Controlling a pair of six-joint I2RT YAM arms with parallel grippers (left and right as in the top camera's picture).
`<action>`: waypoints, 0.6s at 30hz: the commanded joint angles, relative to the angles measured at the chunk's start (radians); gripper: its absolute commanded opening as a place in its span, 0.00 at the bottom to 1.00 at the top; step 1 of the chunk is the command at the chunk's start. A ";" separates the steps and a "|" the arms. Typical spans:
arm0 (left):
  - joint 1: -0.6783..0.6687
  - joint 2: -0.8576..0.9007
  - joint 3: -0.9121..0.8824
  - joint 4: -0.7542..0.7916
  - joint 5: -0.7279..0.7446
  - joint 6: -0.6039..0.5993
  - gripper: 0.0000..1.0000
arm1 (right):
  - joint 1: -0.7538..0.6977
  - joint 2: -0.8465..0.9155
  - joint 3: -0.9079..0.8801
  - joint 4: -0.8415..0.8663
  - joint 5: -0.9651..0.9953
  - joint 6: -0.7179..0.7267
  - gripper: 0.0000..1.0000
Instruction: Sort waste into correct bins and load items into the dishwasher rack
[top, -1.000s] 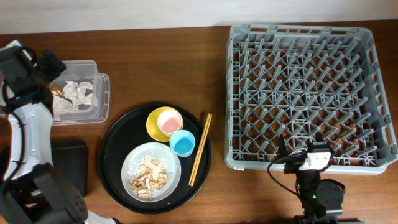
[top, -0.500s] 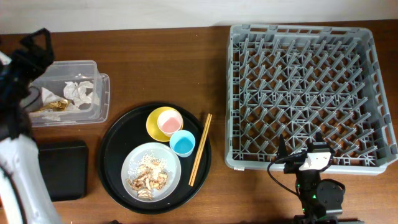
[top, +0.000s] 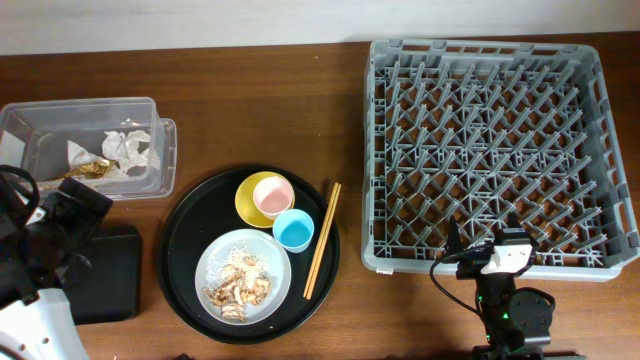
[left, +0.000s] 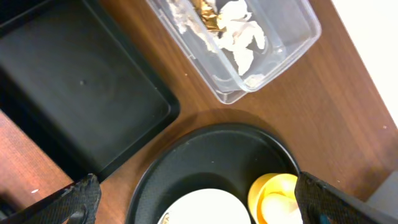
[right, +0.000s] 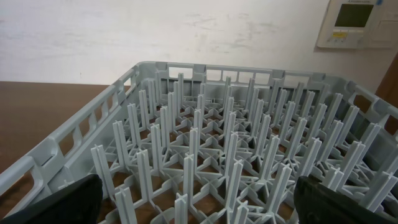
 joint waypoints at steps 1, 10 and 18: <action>0.005 -0.006 -0.001 -0.008 -0.047 -0.011 0.99 | -0.006 -0.006 -0.007 -0.004 0.012 0.000 0.98; 0.005 0.002 -0.001 -0.008 -0.047 -0.011 0.99 | -0.006 -0.006 -0.007 0.291 -0.613 0.673 0.99; 0.005 0.002 -0.001 -0.008 -0.047 -0.011 0.99 | -0.007 -0.005 0.056 0.659 -0.582 1.608 0.99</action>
